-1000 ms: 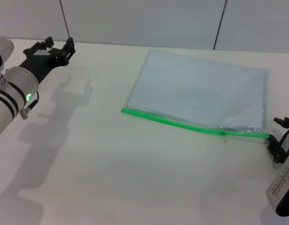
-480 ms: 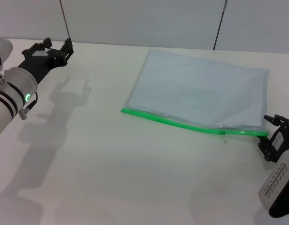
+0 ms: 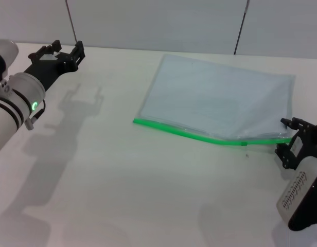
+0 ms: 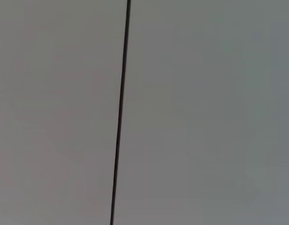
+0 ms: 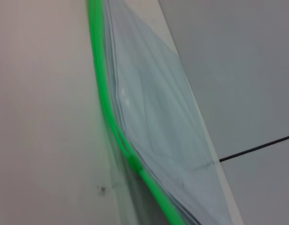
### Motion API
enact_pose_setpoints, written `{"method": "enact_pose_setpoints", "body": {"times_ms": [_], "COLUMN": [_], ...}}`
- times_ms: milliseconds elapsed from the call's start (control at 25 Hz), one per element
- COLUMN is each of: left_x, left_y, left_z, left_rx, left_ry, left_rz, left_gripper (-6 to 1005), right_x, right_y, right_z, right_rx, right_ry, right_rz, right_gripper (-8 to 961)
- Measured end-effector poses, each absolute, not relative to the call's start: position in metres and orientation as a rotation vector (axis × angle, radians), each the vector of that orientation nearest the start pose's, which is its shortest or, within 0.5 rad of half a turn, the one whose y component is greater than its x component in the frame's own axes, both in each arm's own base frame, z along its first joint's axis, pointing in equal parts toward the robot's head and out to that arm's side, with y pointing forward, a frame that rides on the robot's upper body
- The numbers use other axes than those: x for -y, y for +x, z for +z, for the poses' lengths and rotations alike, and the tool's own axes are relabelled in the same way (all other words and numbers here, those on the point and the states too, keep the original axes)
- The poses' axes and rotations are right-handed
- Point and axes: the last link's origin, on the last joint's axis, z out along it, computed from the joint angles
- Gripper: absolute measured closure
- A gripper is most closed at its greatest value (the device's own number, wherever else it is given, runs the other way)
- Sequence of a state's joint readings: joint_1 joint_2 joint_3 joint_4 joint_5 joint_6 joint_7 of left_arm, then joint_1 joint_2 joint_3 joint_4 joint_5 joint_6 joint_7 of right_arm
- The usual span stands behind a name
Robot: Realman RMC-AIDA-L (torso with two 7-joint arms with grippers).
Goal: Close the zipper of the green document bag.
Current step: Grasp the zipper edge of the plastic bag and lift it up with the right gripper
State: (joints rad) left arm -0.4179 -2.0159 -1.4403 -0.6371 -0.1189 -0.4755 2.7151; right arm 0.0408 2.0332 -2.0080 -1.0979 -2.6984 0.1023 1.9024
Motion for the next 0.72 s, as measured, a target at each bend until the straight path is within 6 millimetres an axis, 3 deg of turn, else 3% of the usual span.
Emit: {"method": "enact_pose_setpoints", "body": {"times_ms": [400,720], "left_x": [-0.405,-0.407], "left_y": [-0.291,-0.289], "left_z": [0.006,0.004], "left_rx": [0.782,0.78], "left_ry": [-1.699,-1.707], "left_rz": [-0.632,-0.63], "left_gripper": [427,428], "right_x": [-0.323,-0.324], "right_y": [0.294,0.294], "right_z": [-0.058,-0.062], "right_rx": [0.441,0.54], "right_ry": [-2.033,-2.017], "right_rz": [-0.422,-0.459], "right_gripper": [508,539]}}
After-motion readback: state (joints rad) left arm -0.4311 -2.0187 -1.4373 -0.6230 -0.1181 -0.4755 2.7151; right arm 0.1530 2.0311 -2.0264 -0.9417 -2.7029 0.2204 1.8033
